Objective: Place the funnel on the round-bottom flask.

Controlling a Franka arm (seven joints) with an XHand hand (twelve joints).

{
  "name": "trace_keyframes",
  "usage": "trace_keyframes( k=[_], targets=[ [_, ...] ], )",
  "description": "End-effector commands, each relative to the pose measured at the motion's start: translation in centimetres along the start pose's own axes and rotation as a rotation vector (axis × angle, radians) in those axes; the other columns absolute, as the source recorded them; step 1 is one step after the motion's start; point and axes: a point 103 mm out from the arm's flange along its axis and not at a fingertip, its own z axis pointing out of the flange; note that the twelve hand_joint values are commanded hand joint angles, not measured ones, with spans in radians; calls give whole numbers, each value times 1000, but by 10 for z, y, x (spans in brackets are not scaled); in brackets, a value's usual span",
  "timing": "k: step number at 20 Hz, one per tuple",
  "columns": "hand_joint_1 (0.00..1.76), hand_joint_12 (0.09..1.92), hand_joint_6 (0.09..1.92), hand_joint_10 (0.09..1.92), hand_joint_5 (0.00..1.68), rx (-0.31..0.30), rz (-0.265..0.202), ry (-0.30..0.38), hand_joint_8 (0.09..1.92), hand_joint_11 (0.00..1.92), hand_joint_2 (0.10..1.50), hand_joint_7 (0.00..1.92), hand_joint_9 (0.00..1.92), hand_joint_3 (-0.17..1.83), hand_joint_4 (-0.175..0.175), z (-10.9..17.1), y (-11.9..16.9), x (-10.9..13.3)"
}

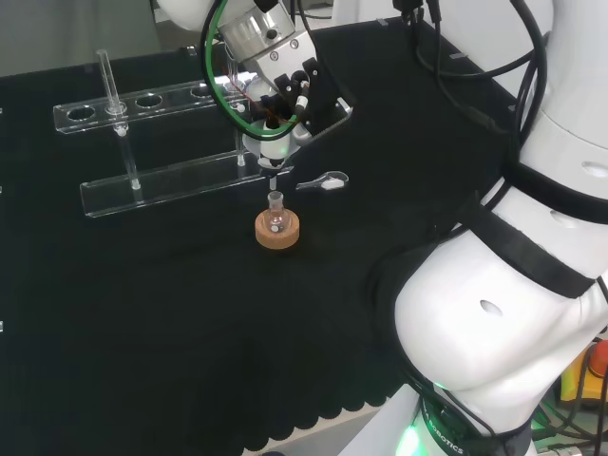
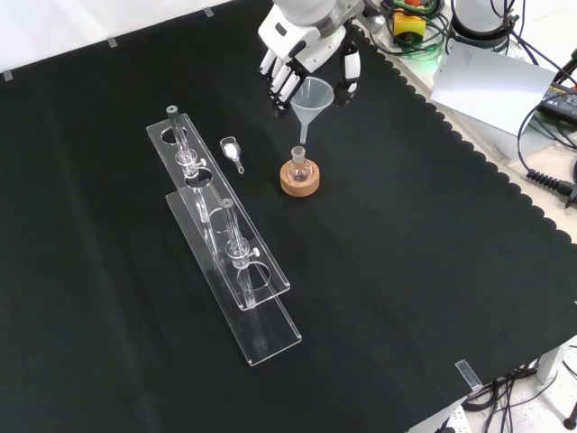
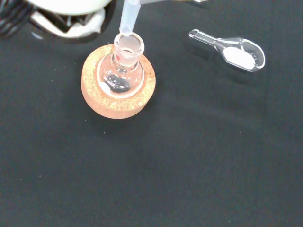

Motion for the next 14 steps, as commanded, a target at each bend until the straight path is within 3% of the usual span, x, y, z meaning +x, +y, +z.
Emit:
trace_keyframes(
  k=[1,14],
  targets=[
    [988,1327,818,491,649,15,4,-10,682,461,706,543,886,778,-31,4,5,1],
    [988,1327,817,495,647,38,-6,-4,685,461,704,541,884,782,-33,10,24,0]
  ],
)
